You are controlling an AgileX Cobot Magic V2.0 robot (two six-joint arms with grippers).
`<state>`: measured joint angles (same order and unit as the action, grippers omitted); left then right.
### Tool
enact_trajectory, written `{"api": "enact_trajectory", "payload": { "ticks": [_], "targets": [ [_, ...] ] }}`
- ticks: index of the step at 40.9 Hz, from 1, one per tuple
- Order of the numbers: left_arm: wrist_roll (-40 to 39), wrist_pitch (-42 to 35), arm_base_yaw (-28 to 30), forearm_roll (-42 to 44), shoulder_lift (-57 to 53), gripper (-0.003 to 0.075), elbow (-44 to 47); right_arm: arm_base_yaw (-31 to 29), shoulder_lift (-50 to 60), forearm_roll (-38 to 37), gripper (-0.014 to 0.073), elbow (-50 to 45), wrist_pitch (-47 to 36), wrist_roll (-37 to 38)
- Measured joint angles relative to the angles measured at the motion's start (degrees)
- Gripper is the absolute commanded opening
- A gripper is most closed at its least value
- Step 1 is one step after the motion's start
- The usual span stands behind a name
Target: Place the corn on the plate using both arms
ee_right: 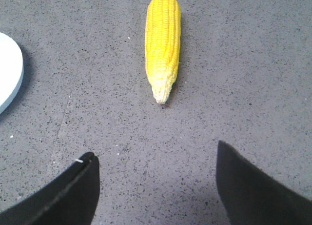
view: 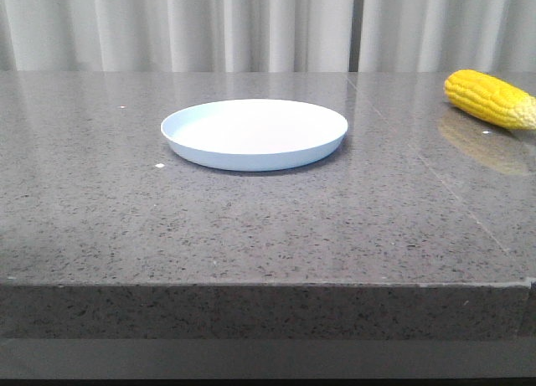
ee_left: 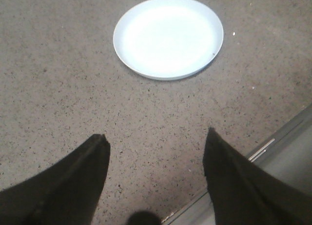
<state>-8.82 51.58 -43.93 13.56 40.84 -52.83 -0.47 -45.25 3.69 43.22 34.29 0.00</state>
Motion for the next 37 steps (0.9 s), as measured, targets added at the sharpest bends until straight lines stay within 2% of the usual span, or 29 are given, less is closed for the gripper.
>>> {"api": "enact_trajectory", "payload": {
  "ticks": [6, 11, 15, 28, 37],
  "targets": [
    [0.00, -0.96, 0.00, 0.00, -2.19, 0.0421, 0.23, 0.00, -0.05, 0.32, 0.0557, 0.00, 0.00, 0.00],
    [-0.09, -1.32, 0.00, 0.00, -2.33, 0.0421, 0.33, 0.00, -1.33, -0.15, 0.0639, 1.64, 0.11, 0.00],
    [-0.09, -1.46, 0.00, 0.00, -2.33, 0.0421, 0.33, 0.00, -3.91, -0.30, 0.0636, 4.25, 0.57, 0.00],
    [-0.09, -1.59, 0.00, 0.00, -2.33, 0.0421, 0.33, 0.00, -19.78, -0.43, 0.0636, 15.65, 1.13, 0.00],
    [-0.09, -1.59, 0.00, 0.00, -2.33, 0.0421, 0.33, 0.00, -34.41, 0.59, 0.0636, 27.84, 4.26, 0.00]
  ]
}}
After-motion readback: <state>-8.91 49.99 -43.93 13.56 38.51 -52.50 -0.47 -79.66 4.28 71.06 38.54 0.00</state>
